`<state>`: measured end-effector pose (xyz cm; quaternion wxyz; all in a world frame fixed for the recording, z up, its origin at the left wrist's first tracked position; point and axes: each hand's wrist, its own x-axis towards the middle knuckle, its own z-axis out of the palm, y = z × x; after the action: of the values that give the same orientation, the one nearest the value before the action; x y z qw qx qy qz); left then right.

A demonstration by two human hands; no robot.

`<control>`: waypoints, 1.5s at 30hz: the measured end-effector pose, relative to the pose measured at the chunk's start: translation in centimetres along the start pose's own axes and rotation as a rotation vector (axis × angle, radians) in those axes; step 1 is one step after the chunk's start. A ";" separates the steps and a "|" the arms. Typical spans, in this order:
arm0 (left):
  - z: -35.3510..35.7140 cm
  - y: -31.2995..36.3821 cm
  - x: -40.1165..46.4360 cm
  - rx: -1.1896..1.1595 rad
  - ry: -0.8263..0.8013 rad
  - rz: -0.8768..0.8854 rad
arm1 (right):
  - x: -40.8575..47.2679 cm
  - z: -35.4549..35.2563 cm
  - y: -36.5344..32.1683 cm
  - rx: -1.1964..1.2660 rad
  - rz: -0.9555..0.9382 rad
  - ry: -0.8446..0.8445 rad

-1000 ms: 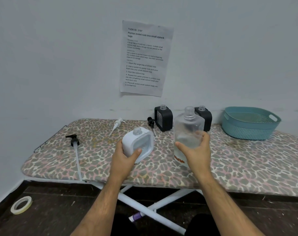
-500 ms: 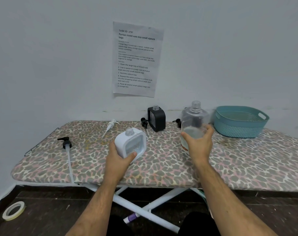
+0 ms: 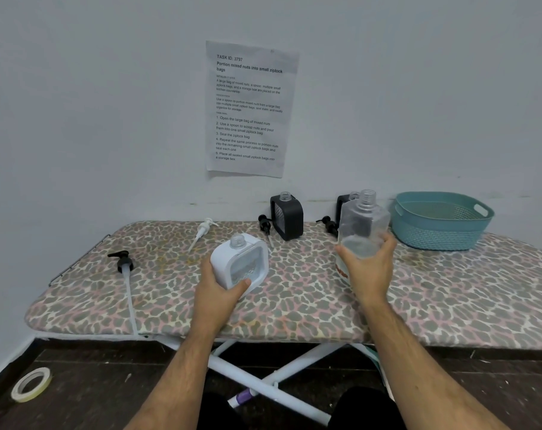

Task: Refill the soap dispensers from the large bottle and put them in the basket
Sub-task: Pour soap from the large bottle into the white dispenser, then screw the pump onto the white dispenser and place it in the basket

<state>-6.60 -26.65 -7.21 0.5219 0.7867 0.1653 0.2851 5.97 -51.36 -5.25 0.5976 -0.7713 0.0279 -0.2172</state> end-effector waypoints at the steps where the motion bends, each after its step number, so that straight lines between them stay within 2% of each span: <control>1: 0.0 -0.1 0.0 0.003 0.001 -0.003 | 0.0 0.0 0.1 -0.008 -0.010 0.001; 5: 0.1 0.1 0.0 -0.004 0.001 -0.004 | -0.7 0.2 0.5 -0.190 -0.081 0.075; 10: -0.3 0.0 0.0 -0.075 -0.013 -0.016 | -3.5 0.8 -0.5 -0.255 -0.433 0.205; 12: -0.5 0.2 0.0 -0.126 -0.008 -0.013 | -5.0 1.4 -1.0 -0.226 -0.540 0.131; 14: -0.7 0.5 0.0 -0.193 -0.003 -0.021 | -6.4 2.2 -1.6 -0.181 -0.563 -0.029; 16: -1.0 0.5 0.2 -0.267 -0.011 -0.054 | -7.2 3.0 -2.3 -0.113 -0.478 -0.243; 19: -1.4 0.1 0.7 -0.378 -0.003 -0.124 | -7.5 4.4 -3.7 0.022 -0.202 -0.564; 26: -1.6 -0.3 1.0 -0.425 -0.046 -0.114 | -6.9 7.7 -3.6 0.211 0.035 -0.864; 33: -1.5 -0.8 1.5 -0.384 -0.065 -0.126 | -7.2 8.3 -3.5 0.299 0.071 -0.831; 37: -1.4 -0.9 1.8 -0.458 -0.052 -0.134 | -7.3 8.2 -3.2 0.314 0.057 -0.818; 41: -1.6 -1.3 2.7 -0.493 0.117 -0.182 | -7.4 8.4 -2.5 0.311 0.041 -0.802; 45: -2.4 -1.0 5.5 -0.380 0.249 -0.170 | -7.3 8.7 -2.1 0.319 0.026 -0.794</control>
<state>-3.79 -21.43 -5.93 0.6584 0.6163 0.2373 0.3611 2.13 -40.61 -7.14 0.6764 -0.6926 -0.2286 0.1024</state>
